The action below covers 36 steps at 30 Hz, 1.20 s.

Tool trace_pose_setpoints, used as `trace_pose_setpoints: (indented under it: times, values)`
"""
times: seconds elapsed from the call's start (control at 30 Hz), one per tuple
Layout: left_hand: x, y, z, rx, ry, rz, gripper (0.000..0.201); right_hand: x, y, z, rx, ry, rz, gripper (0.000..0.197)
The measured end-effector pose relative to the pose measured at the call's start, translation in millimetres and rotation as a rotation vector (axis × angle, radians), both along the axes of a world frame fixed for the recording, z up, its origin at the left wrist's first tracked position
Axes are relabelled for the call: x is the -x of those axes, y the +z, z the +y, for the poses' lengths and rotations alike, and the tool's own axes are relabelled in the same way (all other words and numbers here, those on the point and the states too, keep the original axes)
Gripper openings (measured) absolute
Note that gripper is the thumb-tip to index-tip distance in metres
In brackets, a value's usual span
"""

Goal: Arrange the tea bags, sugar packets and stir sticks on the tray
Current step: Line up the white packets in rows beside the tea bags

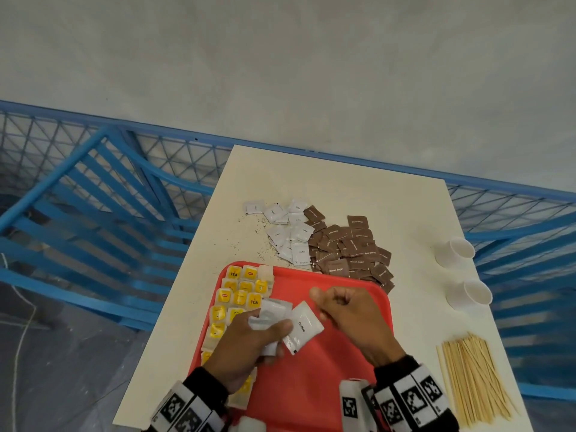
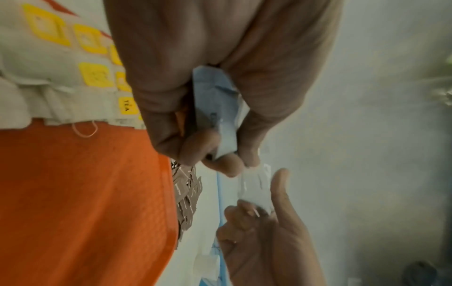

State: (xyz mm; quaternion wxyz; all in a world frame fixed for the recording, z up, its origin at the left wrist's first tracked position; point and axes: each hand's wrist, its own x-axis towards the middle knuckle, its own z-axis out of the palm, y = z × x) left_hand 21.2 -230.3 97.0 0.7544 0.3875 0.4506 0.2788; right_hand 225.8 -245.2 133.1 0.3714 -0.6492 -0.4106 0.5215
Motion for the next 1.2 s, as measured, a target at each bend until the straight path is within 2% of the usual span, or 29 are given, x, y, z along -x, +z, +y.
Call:
trace_pose_setpoints:
  times: [0.13, 0.2, 0.4, 0.53, 0.67, 0.73, 0.87, 1.03, 1.2]
  values:
    - [3.3, -0.2, -1.7, 0.148, 0.046, -0.103, 0.011, 9.5, -6.3, -11.9, 0.013, 0.103, 0.006, 0.023]
    - [4.6, -3.1, -3.3, 0.210, 0.044, -0.135, 0.005, 13.6, -11.4, -13.4, 0.007, 0.066, -0.003, 0.024]
    - [11.3, -15.2, -4.3, 0.347, 0.089, -0.159, 0.022, 24.5, -28.4, -12.2, 0.057, -0.116, 0.052, 0.035]
    - [12.2, -24.2, -6.2, 0.428, 0.163, -0.190, 0.022, 38.7, -44.0, -22.8, 0.151, -0.105, 0.218, 0.025]
    - [17.1, -35.2, -7.8, 0.370, 0.184, -0.072, 0.020, 41.4, -58.4, -14.1, 0.177, -0.122, 0.201, 0.016]
    - [26.2, -41.7, -7.0, 0.344, 0.205, -0.026, 0.023, 34.0, -69.5, 5.5, 0.186, -0.115, 0.119, 0.022]
    - [48.7, -48.2, -6.7, 0.308, 0.200, 0.060, 0.027, 13.5, -109.8, 54.5, 0.208, -0.075, -0.194, 0.032]
    - [68.0, -55.1, -8.9, 0.317, 0.166, 0.124, 0.035, 12.9, -146.8, 92.6, 0.299, 0.040, -0.336, 0.023]
    - [81.3, -61.8, -6.6, 0.311, 0.141, 0.163, 0.040, 23.0, -153.3, 100.2, 0.286, 0.007, -0.505, 0.034]
